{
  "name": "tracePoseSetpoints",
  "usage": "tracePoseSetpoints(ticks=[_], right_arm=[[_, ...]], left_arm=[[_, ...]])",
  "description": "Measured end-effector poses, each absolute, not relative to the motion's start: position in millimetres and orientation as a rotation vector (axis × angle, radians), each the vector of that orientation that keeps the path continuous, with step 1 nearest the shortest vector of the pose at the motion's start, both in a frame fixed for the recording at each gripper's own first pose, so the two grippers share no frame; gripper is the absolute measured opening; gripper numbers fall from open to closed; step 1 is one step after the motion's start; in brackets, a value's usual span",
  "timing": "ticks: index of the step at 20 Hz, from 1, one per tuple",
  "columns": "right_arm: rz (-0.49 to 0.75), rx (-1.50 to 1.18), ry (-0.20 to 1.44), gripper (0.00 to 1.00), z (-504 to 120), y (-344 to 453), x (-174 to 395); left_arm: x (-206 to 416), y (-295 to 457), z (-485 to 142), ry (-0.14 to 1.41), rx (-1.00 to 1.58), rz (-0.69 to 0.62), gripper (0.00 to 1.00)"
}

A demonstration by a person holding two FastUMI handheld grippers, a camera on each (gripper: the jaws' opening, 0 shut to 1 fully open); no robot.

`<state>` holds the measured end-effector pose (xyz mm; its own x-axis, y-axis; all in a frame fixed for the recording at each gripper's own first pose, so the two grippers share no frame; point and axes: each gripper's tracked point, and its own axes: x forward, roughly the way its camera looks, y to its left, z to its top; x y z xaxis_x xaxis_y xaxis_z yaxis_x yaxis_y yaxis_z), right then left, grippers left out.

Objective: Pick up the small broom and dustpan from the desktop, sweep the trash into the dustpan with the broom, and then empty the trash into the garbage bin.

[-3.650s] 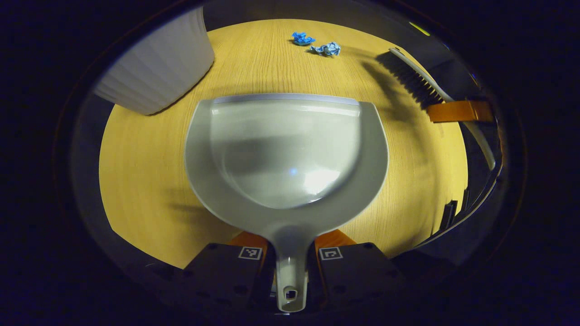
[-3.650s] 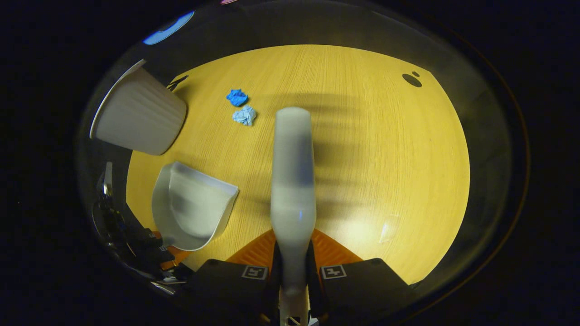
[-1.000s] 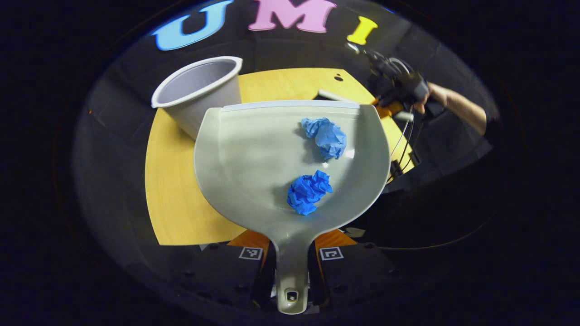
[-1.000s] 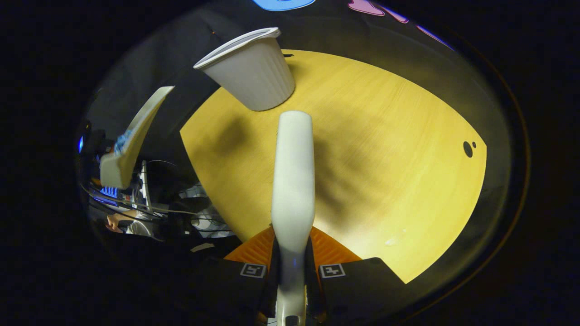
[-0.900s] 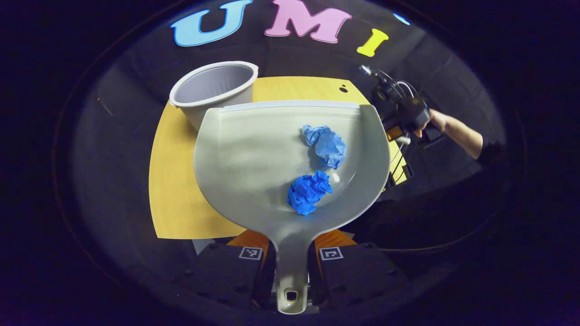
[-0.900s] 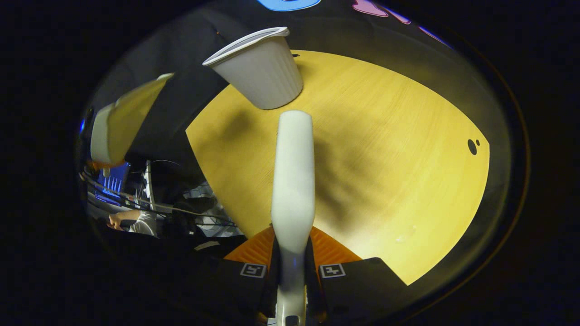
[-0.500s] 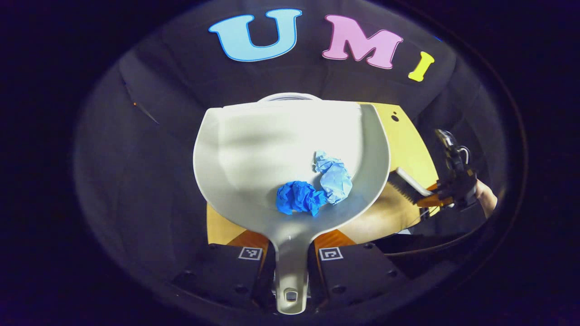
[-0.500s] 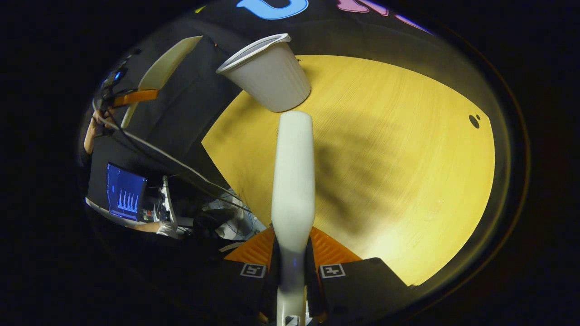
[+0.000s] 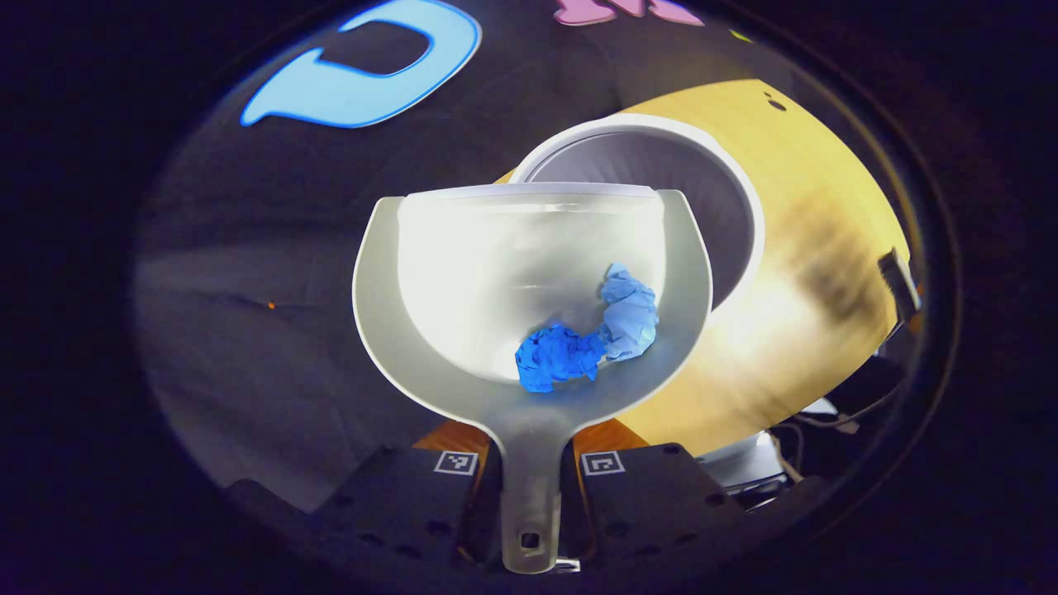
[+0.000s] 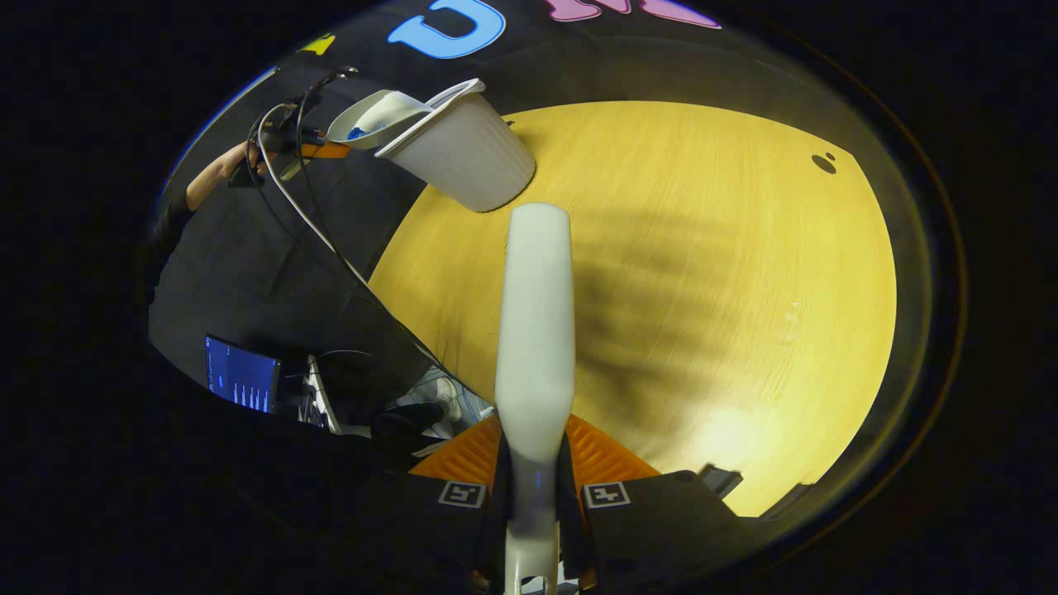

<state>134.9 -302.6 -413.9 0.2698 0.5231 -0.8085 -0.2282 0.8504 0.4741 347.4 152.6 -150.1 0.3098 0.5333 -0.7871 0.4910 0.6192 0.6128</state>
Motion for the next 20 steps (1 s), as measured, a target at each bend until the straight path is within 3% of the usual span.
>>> tracePoseSetpoints(ticks=[1,3,4,5,8,9,12,17,20], right_arm=[[0.507,0.3,1.195,0.28,-415.5,-304.9,133.8],[0.492,0.333,1.187,0.24,-417.4,-310.5,132.9],[0.487,0.347,1.183,0.29,-419.2,-312.2,132.0],[0.482,0.353,1.181,0.24,-420.9,-315.4,131.8],[0.462,0.363,1.17,0.33,-425.0,-323.2,133.1],[0.455,0.375,1.162,0.29,-425.1,-324.5,133.8],[0.432,0.394,1.156,0.28,-425.4,-331.3,136.5],[0.373,0.297,1.188,0.29,-446.2,-347.4,133.3],[0.362,0.291,1.195,0.29,-449.1,-344.2,134.1]], left_arm=[[349.3,152.3,-145.5,1.312,1.069,0.03,0.29],[357.2,144.2,-139.2,1.305,1.199,0.023,0.29],[362.9,140.4,-136.4,1.3,1.252,0.019,0.29],[367.5,138.3,-132.9,1.286,1.323,0.016,0.29],[367.1,143.4,-129.3,1.264,1.449,0.027,0.29],[365.9,146.3,-129.2,1.263,1.458,0.033,0.29],[365.6,146.2,-129.9,1.238,1.449,0.051,0.29],[372.7,131.0,-139.5,1.104,1.228,0.067,0.27],[379.2,121.1,-146.4,0.991,1.128,0.002,0.27]])
